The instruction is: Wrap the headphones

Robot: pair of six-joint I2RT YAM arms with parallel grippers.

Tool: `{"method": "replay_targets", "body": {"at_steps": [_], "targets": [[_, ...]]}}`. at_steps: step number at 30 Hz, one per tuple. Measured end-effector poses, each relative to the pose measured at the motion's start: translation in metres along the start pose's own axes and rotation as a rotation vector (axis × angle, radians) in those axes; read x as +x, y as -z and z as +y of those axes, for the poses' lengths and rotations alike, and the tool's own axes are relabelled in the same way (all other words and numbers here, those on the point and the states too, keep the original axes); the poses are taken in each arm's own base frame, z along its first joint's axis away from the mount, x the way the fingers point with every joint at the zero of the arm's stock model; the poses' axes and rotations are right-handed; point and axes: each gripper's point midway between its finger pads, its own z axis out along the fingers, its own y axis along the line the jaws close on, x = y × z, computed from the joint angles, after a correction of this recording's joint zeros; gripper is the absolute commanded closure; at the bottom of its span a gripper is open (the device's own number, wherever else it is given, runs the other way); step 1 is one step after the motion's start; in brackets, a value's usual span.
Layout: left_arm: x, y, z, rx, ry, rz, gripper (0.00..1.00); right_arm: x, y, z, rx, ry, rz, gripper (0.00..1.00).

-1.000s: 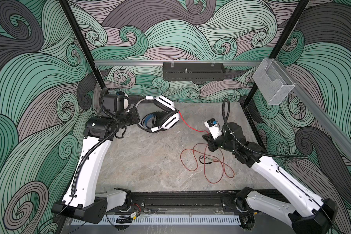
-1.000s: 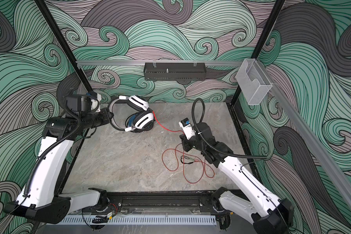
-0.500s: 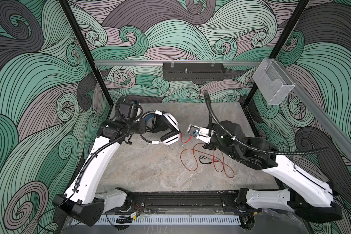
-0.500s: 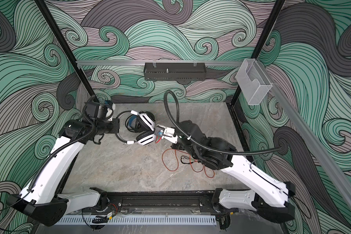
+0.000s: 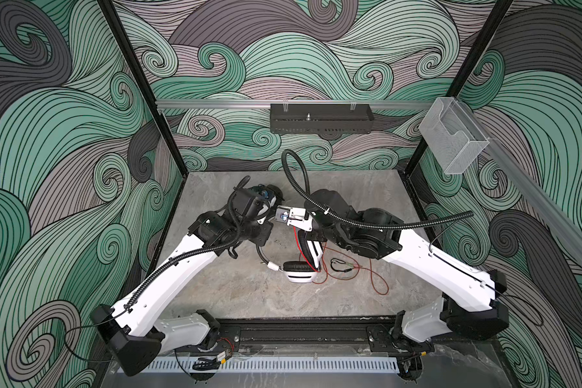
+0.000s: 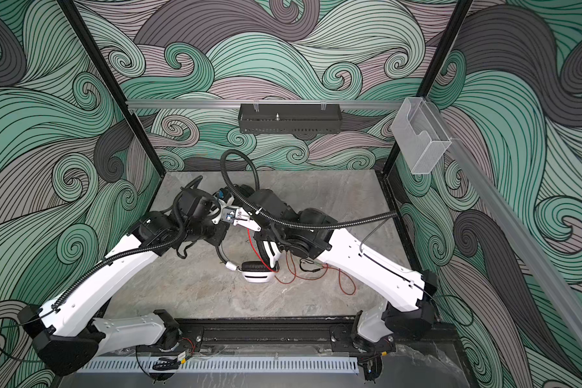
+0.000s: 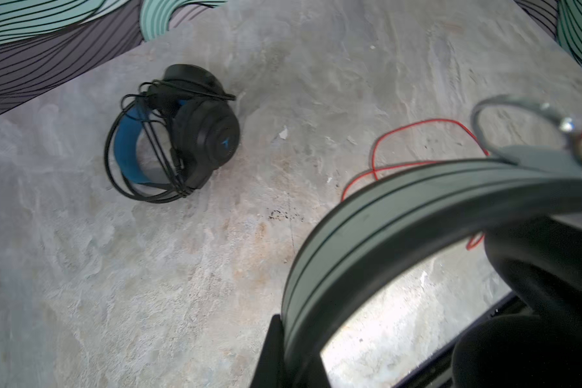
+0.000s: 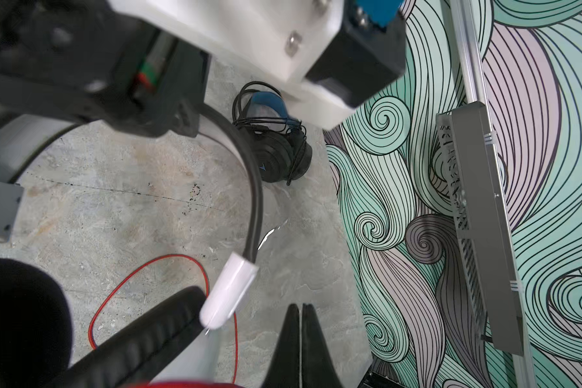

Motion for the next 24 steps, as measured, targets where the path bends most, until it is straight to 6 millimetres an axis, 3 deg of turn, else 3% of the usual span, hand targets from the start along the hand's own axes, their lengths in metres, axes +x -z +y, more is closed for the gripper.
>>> {"method": "replay_targets", "body": {"at_steps": [9,18,24], "targets": [[-0.010,0.017,-0.031,0.138,-0.087,-0.099,1.00,0.008,-0.006,0.004,-0.012,-0.020,0.027,1.00],[-0.007,0.016,-0.045,0.219,-0.076,-0.125,1.00,0.026,-0.014,0.003,-0.019,-0.053,0.071,0.89],[-0.008,0.017,-0.052,0.262,-0.065,-0.131,1.00,0.032,-0.015,0.001,-0.018,-0.076,0.082,0.67]]}}
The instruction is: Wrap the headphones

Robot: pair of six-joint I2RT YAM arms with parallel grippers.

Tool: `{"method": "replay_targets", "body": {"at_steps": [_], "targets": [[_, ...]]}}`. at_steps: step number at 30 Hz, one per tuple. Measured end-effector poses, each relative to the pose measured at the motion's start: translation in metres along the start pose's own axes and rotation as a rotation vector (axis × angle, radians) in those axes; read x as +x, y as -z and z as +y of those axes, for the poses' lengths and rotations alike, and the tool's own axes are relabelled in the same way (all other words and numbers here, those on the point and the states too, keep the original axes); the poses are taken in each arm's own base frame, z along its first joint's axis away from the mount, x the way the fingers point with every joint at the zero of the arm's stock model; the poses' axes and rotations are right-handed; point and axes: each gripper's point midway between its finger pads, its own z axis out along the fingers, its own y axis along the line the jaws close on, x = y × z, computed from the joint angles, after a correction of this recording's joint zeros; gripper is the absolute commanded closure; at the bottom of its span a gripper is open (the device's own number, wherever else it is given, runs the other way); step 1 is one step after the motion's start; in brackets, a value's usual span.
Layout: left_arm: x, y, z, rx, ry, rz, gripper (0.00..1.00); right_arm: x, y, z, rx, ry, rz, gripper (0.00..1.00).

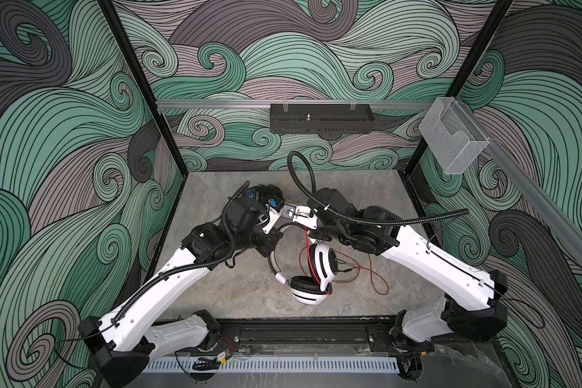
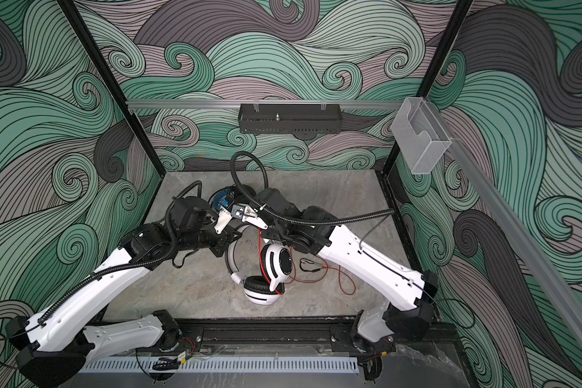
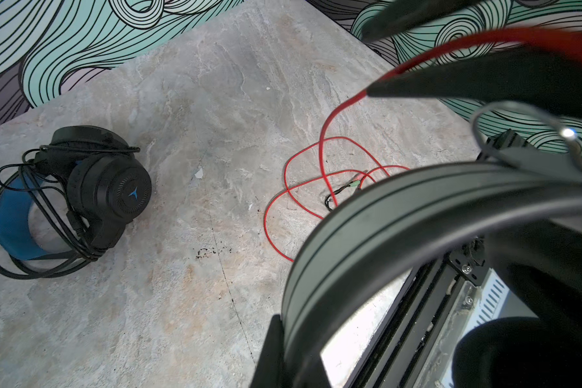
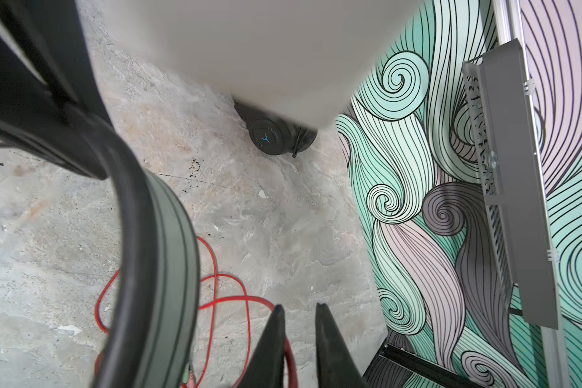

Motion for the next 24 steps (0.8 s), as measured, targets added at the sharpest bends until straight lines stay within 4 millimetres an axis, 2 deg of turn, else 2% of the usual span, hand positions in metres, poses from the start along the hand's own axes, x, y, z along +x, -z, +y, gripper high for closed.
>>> {"method": "replay_targets", "body": {"at_steps": [4,8,15,21,24], "targets": [[0.002,-0.003,-0.005,0.034,0.020,0.001,1.00,0.004,0.002,-0.007,0.012,-0.023,0.001,0.54],[0.002,-0.007,-0.007,0.051,0.038,-0.010,1.00,0.011,0.004,-0.012,0.021,-0.049,0.007,0.50],[-0.006,0.000,-0.010,0.063,0.059,-0.053,1.00,0.024,0.004,-0.017,0.012,-0.117,0.013,0.45],[-0.008,0.002,-0.015,0.090,0.068,-0.063,1.00,0.023,0.004,-0.017,0.001,-0.135,0.003,0.44],[-0.009,0.002,-0.017,0.103,0.070,-0.067,1.00,0.023,0.004,-0.018,0.001,-0.147,-0.001,0.37]]}}
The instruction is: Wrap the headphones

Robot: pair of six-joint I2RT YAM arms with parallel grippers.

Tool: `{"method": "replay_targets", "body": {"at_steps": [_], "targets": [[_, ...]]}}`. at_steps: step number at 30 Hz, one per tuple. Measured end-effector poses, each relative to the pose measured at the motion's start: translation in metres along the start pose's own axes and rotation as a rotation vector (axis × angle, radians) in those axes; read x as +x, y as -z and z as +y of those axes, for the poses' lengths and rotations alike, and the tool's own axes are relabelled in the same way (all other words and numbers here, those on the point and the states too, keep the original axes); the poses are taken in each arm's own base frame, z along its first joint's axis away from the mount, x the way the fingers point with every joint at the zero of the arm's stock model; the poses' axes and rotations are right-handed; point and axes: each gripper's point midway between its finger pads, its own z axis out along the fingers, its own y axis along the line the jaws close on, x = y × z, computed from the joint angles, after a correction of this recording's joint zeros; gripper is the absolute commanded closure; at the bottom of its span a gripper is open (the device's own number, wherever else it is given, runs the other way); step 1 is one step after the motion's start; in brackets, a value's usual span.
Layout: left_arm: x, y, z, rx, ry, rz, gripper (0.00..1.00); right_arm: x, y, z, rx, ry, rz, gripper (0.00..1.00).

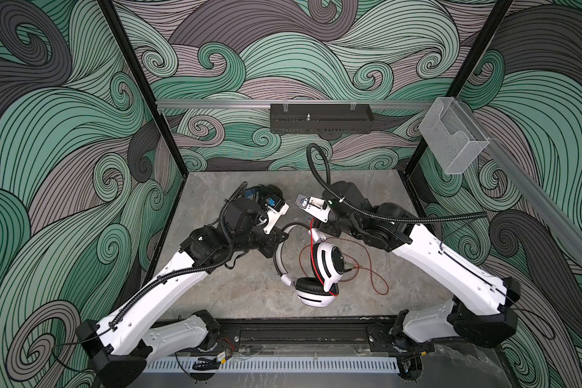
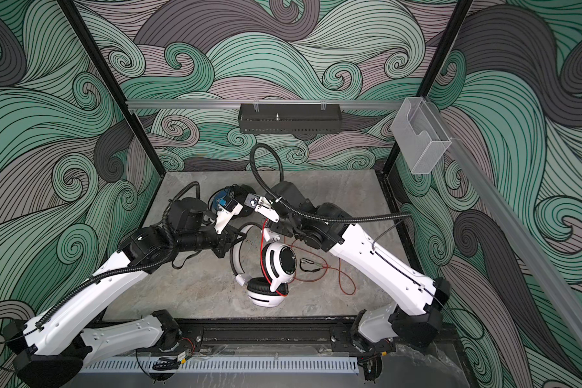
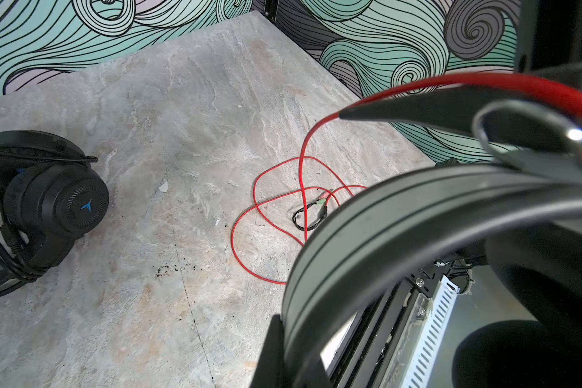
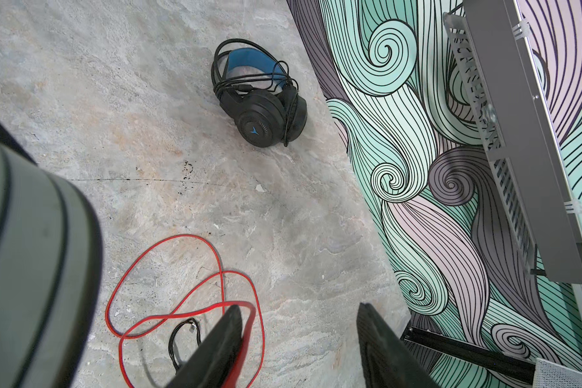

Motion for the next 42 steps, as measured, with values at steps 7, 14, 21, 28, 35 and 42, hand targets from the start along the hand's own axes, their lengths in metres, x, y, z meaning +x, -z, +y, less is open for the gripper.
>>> {"method": "replay_targets", "body": {"at_steps": [7,14,21,28,35,42], "targets": [[-0.004,0.004,-0.004,0.019,0.021,-0.021,1.00,0.010,-0.006,-0.008,-0.025,-0.105,-0.004,0.20],[-0.014,0.010,-0.009,0.036,0.053,-0.070,1.00,0.018,0.002,-0.011,-0.069,-0.215,-0.073,0.16],[-0.031,0.017,-0.014,0.062,0.113,-0.130,1.00,0.019,0.009,-0.009,-0.122,-0.316,-0.184,0.13],[-0.067,0.042,-0.026,0.094,0.125,-0.236,1.00,0.025,0.009,-0.003,-0.185,-0.429,-0.292,0.11],[-0.090,0.061,-0.035,0.113,0.115,-0.310,1.00,0.024,0.017,0.003,-0.274,-0.551,-0.441,0.10],[-0.097,0.060,-0.034,0.111,0.132,-0.314,1.00,0.023,0.014,0.020,-0.392,-0.644,-0.516,0.09]]}}
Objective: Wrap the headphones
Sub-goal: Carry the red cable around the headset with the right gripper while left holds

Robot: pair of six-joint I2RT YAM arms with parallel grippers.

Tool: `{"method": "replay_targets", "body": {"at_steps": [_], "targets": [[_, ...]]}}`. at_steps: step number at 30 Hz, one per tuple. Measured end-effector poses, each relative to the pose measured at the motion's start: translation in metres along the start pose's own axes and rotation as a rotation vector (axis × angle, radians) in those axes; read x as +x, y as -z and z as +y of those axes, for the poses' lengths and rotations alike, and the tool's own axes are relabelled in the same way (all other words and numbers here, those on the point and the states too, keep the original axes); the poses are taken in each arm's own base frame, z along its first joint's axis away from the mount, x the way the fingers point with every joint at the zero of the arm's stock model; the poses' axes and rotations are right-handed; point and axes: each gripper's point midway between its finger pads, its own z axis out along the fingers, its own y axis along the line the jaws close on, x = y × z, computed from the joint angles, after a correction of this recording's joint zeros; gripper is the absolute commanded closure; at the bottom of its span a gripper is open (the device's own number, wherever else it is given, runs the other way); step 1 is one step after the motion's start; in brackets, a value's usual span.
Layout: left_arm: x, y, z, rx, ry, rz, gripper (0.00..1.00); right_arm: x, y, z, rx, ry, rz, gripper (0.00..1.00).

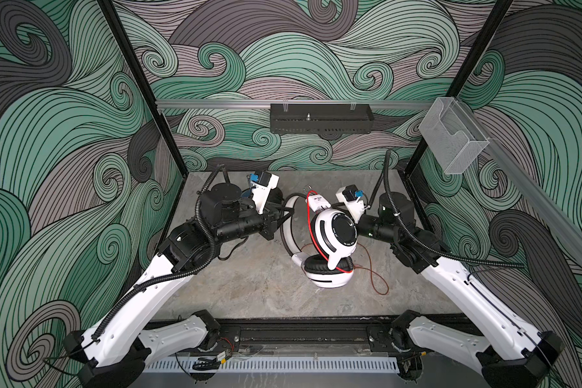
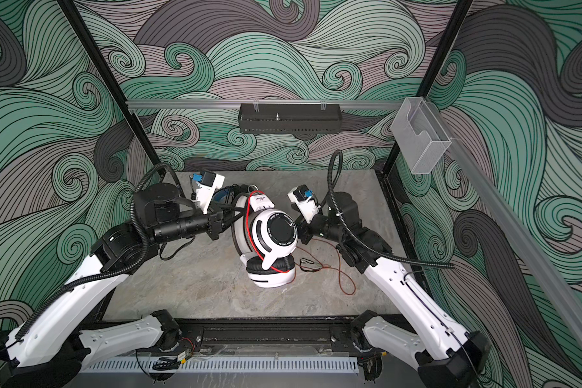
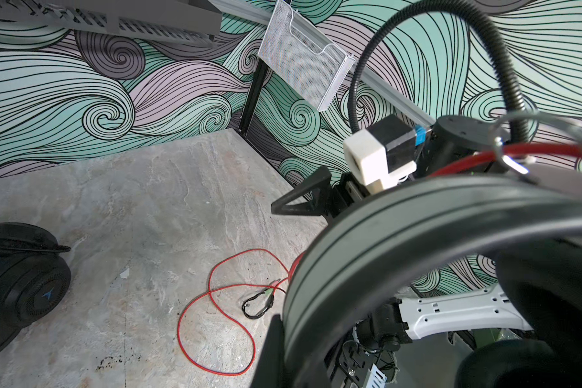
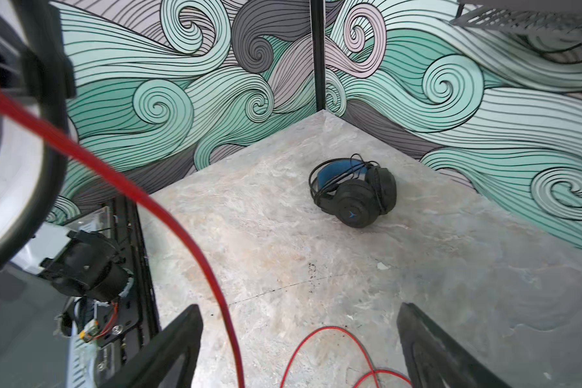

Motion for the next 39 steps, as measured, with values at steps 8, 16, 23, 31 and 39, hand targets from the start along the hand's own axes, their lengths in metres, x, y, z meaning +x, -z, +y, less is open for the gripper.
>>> {"method": "replay_targets", "body": {"at_steps": [8,16,23,31,39], "targets": [[-0.016,0.003,-0.002,-0.012,0.011,-0.035,1.00,0.021,-0.022,0.005,-0.086,-0.112,0.001,0.10],[-0.022,0.004,0.001,-0.037,0.044,-0.064,1.00,0.042,-0.034,0.000,-0.107,-0.183,0.011,0.26],[-0.029,0.005,0.004,-0.053,0.074,-0.097,1.00,0.060,-0.037,0.000,-0.109,-0.224,0.034,0.43],[-0.041,0.007,0.013,-0.105,0.131,-0.157,1.00,0.084,-0.034,0.002,-0.106,-0.265,0.060,0.62],[-0.054,0.009,0.016,-0.118,0.188,-0.225,1.00,0.108,-0.034,0.004,-0.105,-0.302,0.104,0.73]]}}
